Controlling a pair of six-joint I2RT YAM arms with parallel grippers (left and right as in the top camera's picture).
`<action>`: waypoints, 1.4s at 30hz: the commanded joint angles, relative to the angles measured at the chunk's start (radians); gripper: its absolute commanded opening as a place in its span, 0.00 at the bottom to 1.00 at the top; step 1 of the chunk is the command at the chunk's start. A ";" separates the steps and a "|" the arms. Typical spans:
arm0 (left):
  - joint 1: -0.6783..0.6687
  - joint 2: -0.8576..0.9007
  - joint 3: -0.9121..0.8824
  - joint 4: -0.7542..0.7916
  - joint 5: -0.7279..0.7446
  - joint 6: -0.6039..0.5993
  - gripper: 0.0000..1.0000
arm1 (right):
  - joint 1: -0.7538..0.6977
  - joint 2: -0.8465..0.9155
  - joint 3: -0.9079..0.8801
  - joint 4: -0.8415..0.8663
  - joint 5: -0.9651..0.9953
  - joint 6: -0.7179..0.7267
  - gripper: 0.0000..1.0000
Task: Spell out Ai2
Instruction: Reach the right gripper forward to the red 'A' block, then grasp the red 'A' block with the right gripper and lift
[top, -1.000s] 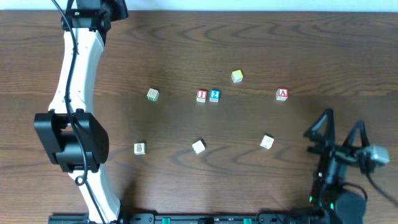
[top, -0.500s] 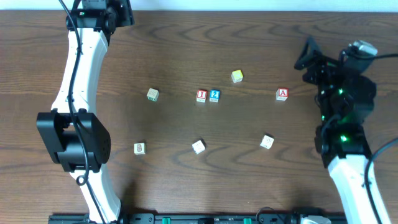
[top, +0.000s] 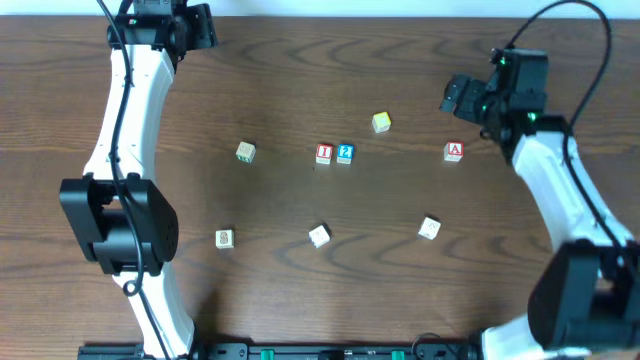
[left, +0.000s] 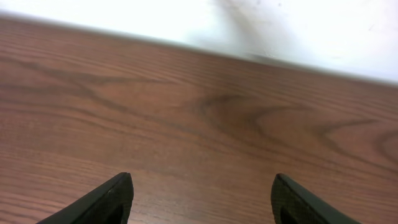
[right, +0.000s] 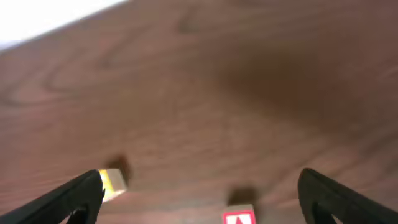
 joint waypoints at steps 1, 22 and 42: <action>0.002 0.023 0.000 -0.003 0.004 0.016 0.73 | -0.008 0.072 0.070 -0.056 0.026 -0.031 0.99; 0.002 0.023 -0.002 -0.005 0.004 0.017 0.73 | 0.020 0.267 0.074 -0.253 0.023 -0.208 0.96; 0.002 0.023 -0.002 -0.014 0.004 0.017 0.74 | 0.019 0.312 0.074 -0.233 0.026 -0.245 0.40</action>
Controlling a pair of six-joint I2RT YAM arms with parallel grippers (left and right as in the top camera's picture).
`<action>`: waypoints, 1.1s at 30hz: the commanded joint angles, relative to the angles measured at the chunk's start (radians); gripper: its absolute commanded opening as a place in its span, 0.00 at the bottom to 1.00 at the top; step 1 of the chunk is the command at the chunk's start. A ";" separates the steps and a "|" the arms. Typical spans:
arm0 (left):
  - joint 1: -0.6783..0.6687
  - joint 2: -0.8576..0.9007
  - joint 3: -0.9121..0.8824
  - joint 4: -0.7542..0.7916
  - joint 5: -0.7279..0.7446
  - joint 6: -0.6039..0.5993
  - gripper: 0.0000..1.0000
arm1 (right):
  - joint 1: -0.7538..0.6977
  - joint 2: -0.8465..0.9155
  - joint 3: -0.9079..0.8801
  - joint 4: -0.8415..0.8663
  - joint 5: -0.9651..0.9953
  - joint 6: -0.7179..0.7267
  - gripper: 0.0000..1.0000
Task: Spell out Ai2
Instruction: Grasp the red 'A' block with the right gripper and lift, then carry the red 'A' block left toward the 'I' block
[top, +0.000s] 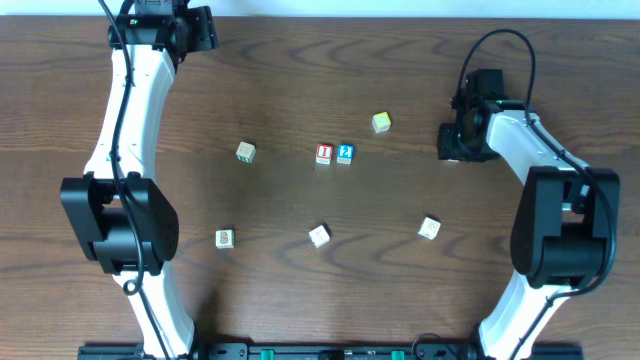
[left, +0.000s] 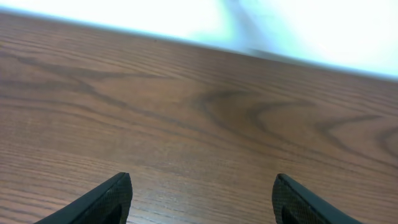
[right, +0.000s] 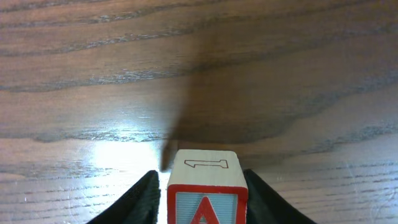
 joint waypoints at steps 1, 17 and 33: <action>0.002 0.019 -0.002 -0.003 0.004 0.017 0.73 | 0.010 0.016 0.013 0.002 0.008 -0.009 0.39; 0.002 0.019 -0.003 -0.007 0.003 0.018 0.73 | 0.030 0.015 0.045 0.000 -0.049 0.020 0.01; 0.145 0.019 -0.003 -0.055 0.003 0.018 0.70 | 0.569 0.065 0.525 -0.097 -0.041 0.184 0.01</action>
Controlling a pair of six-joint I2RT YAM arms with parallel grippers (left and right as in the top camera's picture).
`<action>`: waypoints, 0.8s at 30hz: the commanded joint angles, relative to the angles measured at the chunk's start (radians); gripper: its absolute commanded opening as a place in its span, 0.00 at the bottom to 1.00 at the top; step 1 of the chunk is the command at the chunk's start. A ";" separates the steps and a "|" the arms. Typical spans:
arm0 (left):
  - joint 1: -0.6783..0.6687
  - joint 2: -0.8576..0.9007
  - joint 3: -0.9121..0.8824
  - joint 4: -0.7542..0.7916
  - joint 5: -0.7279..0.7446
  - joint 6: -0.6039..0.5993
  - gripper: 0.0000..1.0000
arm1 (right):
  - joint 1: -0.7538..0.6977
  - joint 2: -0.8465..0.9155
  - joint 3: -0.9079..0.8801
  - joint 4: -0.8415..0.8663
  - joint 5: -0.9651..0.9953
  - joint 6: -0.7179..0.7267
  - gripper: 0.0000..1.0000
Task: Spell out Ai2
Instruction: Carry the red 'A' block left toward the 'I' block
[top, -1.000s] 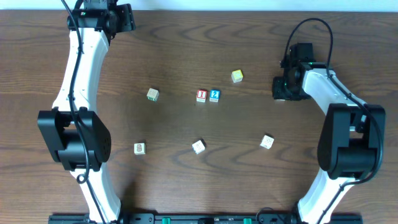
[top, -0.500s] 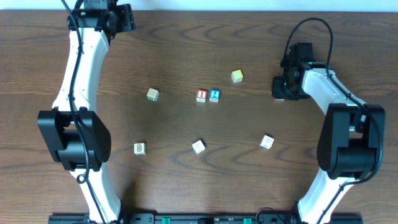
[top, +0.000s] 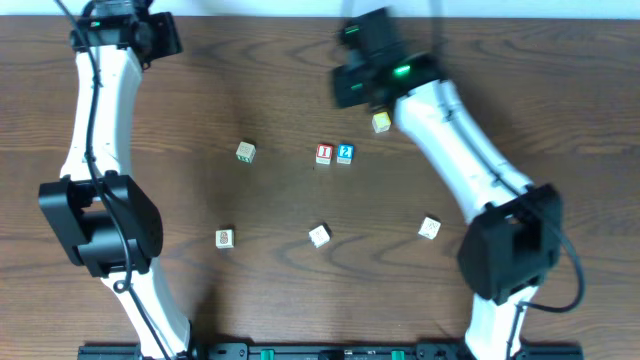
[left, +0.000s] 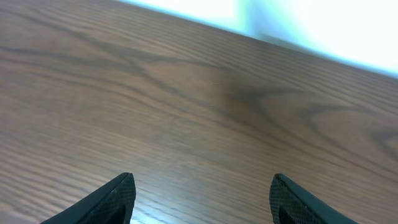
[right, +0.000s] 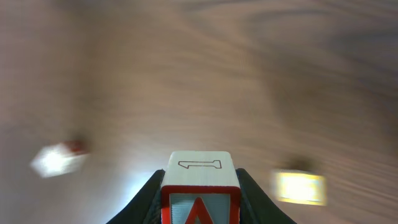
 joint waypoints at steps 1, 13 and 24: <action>0.021 0.019 -0.003 -0.003 0.003 0.015 0.70 | 0.104 0.068 0.031 -0.008 0.025 0.066 0.01; 0.029 0.019 -0.003 -0.003 0.004 0.015 0.70 | 0.188 0.224 0.049 -0.039 0.034 0.145 0.01; 0.029 0.019 -0.003 -0.003 0.053 0.014 0.70 | 0.188 0.289 0.049 -0.062 0.148 0.249 0.01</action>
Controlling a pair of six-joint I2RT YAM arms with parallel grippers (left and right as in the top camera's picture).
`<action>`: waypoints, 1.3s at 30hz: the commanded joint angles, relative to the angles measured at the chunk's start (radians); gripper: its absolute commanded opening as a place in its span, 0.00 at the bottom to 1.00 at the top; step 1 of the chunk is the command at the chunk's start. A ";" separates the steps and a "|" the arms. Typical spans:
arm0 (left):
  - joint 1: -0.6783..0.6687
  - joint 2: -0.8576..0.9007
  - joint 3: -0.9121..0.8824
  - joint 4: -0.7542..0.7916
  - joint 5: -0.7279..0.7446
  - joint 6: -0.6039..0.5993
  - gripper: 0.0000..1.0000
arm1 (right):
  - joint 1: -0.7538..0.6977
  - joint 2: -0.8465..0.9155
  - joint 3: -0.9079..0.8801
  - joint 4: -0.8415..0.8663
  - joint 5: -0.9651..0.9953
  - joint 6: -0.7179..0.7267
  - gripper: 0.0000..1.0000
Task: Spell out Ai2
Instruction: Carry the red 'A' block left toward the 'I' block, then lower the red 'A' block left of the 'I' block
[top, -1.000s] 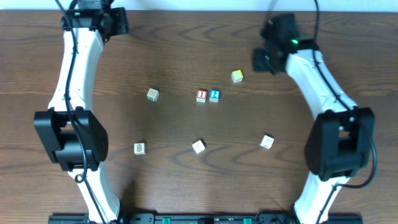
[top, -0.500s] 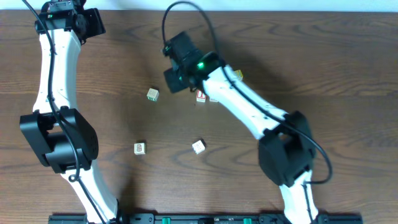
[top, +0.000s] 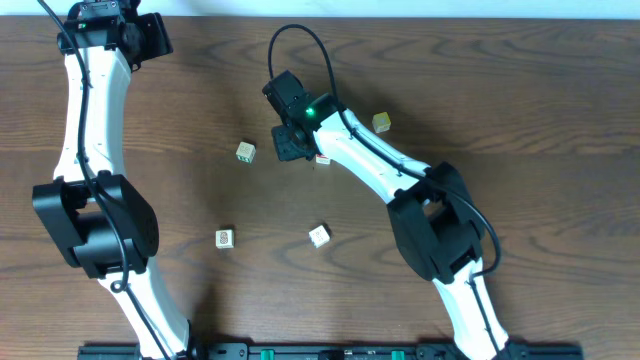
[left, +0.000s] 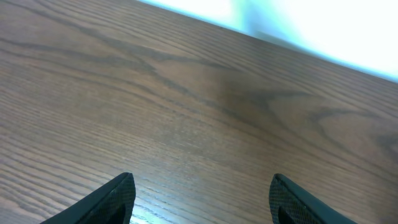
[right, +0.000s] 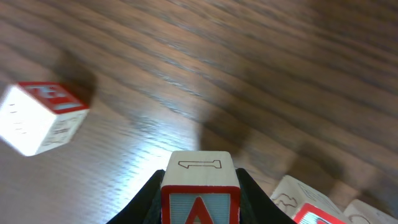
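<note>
The red-bordered A block (right: 199, 193) sits between the fingers of my right gripper (right: 199, 186), which is shut on it low over the table. In the overhead view my right gripper (top: 290, 142) is just left of the red I block (top: 322, 158), mostly hidden under the arm along with the 2 block. The I block (right: 311, 202) shows in the right wrist view at the lower right, close to the A block. My left gripper (left: 202, 199) is open over bare wood at the far left corner (top: 140, 30).
A pale block with a red-edged top (right: 40, 118) lies left of my right gripper, seen from above too (top: 245, 151). A yellow-green block (top: 381, 122) lies behind the arm. Two more pale blocks (top: 225, 238) (top: 319, 236) lie nearer the front.
My right gripper, still holding the A block, has moved from the back middle of the table forward and left, to just left of the I block. The left arm has barely shifted.
My right gripper was open behind the A block at the table's right side. Then its fingers stood round that block on the table. Then it held the block over the back middle, and now it holds it beside the I and 2 blocks.
</note>
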 joint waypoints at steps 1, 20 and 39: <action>0.001 0.019 -0.003 -0.002 0.020 0.014 0.70 | -0.003 0.024 0.015 -0.019 0.072 0.069 0.01; 0.001 0.019 -0.003 0.000 0.022 0.014 0.70 | -0.004 0.032 0.015 -0.082 0.119 0.260 0.01; 0.001 0.019 -0.003 0.003 0.023 0.014 0.71 | -0.001 0.032 0.015 -0.079 0.119 0.203 0.36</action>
